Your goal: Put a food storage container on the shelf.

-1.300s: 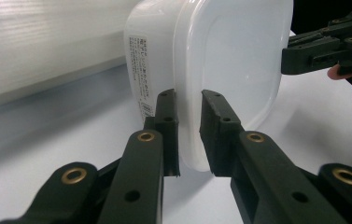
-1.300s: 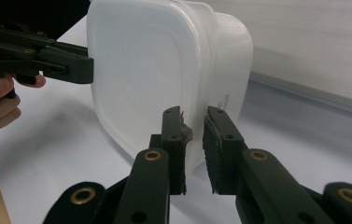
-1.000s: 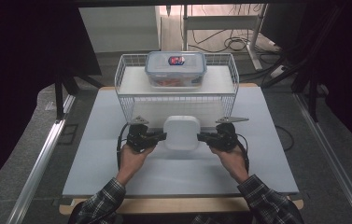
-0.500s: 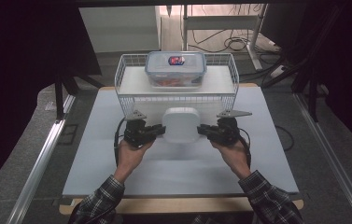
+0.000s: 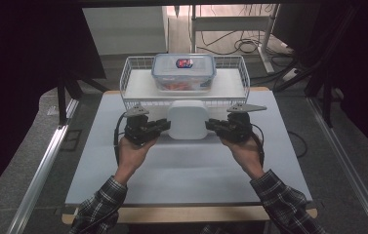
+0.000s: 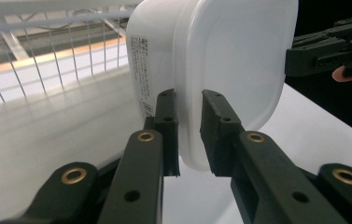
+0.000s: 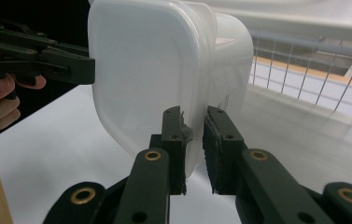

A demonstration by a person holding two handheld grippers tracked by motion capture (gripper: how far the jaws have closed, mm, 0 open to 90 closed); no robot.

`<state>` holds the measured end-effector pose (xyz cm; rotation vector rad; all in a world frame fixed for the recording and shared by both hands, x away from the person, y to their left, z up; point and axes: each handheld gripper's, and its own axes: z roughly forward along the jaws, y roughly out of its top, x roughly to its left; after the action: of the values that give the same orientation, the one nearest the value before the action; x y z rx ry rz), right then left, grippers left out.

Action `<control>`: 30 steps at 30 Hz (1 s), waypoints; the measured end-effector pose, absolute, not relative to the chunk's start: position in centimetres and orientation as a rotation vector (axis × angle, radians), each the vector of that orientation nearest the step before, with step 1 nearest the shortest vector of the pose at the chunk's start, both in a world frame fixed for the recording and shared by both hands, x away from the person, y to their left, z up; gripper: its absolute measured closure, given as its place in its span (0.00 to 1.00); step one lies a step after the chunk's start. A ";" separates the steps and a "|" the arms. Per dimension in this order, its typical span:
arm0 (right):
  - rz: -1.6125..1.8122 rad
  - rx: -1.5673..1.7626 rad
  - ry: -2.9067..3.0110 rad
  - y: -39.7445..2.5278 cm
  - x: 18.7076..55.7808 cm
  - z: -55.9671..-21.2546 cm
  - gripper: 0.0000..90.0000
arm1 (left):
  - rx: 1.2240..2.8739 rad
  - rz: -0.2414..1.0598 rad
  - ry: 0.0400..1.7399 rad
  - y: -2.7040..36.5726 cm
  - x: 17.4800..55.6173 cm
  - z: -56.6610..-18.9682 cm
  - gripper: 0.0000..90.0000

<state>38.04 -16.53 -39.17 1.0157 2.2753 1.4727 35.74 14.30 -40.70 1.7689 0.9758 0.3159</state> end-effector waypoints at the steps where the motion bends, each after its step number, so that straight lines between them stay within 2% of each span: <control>1: 1.474 1.012 2.273 -16.5 38.1 -39.0 0.87 | 1.768 0.323 0.973 14.3 35.7 -40.4 0.86; 30: 1.565 0.915 2.184 -15.4 39.4 -31.1 0.87 | 1.691 0.453 0.907 15.5 36.3 -32.0 0.86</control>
<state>39.39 -15.40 -31.08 0.9150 2.1836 1.5648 36.31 15.45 -31.95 1.6911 0.9073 0.4525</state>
